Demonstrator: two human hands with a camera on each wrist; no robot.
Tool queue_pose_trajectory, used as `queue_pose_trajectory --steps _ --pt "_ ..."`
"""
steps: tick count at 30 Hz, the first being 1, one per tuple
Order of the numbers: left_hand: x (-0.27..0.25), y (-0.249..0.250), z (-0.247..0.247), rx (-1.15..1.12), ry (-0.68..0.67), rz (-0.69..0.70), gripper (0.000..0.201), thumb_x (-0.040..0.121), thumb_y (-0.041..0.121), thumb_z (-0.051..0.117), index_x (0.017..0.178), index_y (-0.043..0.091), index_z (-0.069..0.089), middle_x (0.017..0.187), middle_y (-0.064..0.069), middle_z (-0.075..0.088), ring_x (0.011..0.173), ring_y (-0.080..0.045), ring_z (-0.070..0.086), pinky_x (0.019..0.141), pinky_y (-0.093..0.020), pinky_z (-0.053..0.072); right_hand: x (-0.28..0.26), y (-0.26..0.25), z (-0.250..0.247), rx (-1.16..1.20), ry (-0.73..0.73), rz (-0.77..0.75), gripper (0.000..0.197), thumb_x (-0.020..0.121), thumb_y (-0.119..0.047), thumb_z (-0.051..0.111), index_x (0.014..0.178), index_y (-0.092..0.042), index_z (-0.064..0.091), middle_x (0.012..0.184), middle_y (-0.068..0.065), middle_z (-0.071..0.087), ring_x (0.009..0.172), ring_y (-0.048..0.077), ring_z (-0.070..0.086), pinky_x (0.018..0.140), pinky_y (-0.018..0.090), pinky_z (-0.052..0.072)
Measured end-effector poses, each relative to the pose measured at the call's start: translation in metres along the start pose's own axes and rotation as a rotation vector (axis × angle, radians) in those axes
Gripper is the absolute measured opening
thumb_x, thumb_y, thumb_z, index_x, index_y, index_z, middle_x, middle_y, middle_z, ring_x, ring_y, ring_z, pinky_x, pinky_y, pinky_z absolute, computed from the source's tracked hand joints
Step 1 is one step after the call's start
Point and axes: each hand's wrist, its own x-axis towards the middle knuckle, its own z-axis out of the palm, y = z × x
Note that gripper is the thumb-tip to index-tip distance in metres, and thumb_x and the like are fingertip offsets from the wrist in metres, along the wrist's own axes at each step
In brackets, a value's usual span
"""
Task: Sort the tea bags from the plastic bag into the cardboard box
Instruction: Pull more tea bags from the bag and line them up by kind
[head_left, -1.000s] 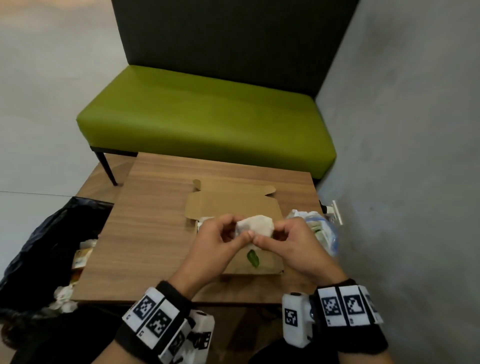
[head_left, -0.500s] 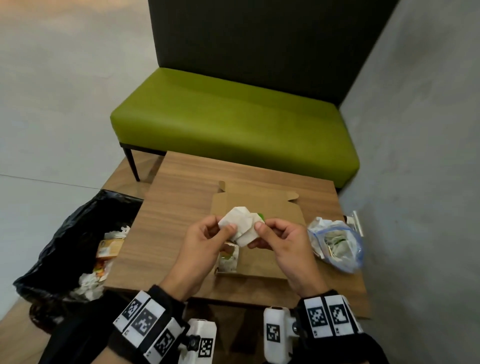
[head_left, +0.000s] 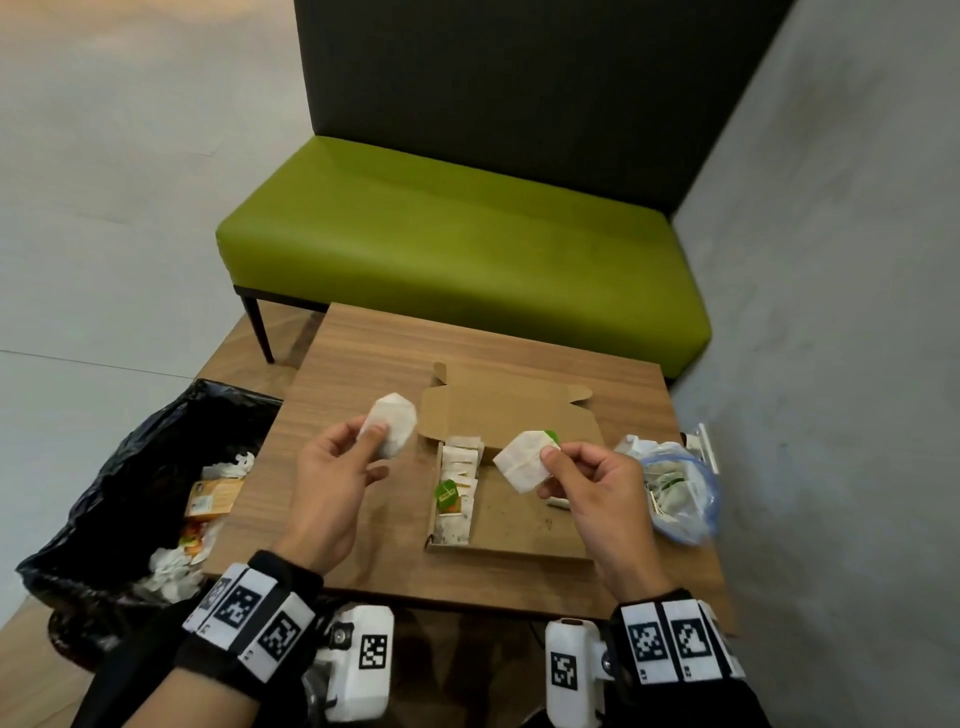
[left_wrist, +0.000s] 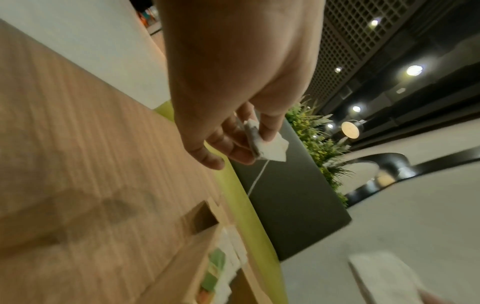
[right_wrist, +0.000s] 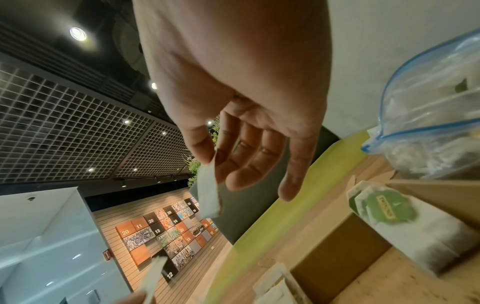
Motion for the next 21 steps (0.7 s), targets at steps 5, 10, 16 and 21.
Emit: queue_pose_trajectory --steps 5,10,16,21 --pt "0.022 -0.016 -0.025 0.296 0.24 0.086 0.005 0.091 0.012 0.066 0.088 0.014 0.068 0.085 -0.009 0.072 0.072 -0.018 0.066 0.063 -0.028 0.05 -0.001 0.01 -0.004 -0.029 0.076 0.047 0.015 0.09 -0.011 0.069 0.077 -0.008 0.074 0.062 0.01 0.07 0.058 0.013 0.062 0.071 0.034 0.055" --pt "0.028 -0.038 -0.033 0.764 0.105 0.035 0.025 0.085 0.03 0.074 0.106 0.02 0.067 0.103 -0.001 0.071 0.1 -0.023 0.066 0.084 -0.039 0.055 -0.002 0.021 0.001 -0.06 0.113 0.091 0.016 0.089 -0.01 0.07 0.073 -0.01 0.074 0.058 0.006 0.069 0.053 0.012 0.062 0.064 0.03 0.056" --pt "-0.015 -0.026 0.013 0.936 -0.182 0.591 0.047 0.081 0.027 0.075 0.123 0.022 0.055 0.119 0.01 0.054 0.108 -0.007 0.049 0.094 -0.028 0.044 -0.008 0.032 0.014 -0.119 0.155 0.111 0.015 0.087 -0.013 0.072 0.072 -0.015 0.075 0.055 -0.001 0.068 0.05 0.005 0.061 0.055 0.018 0.049" --pt "-0.036 -0.033 0.058 0.958 -0.546 0.742 0.047 0.083 0.054 0.06 0.115 0.021 0.06 0.114 0.008 0.061 0.106 -0.007 0.054 0.089 -0.023 0.045 -0.012 0.032 0.018 -0.076 0.143 0.099 0.016 0.086 -0.01 0.072 0.071 -0.012 0.077 0.061 0.002 0.071 0.056 0.007 0.063 0.058 0.018 0.051"
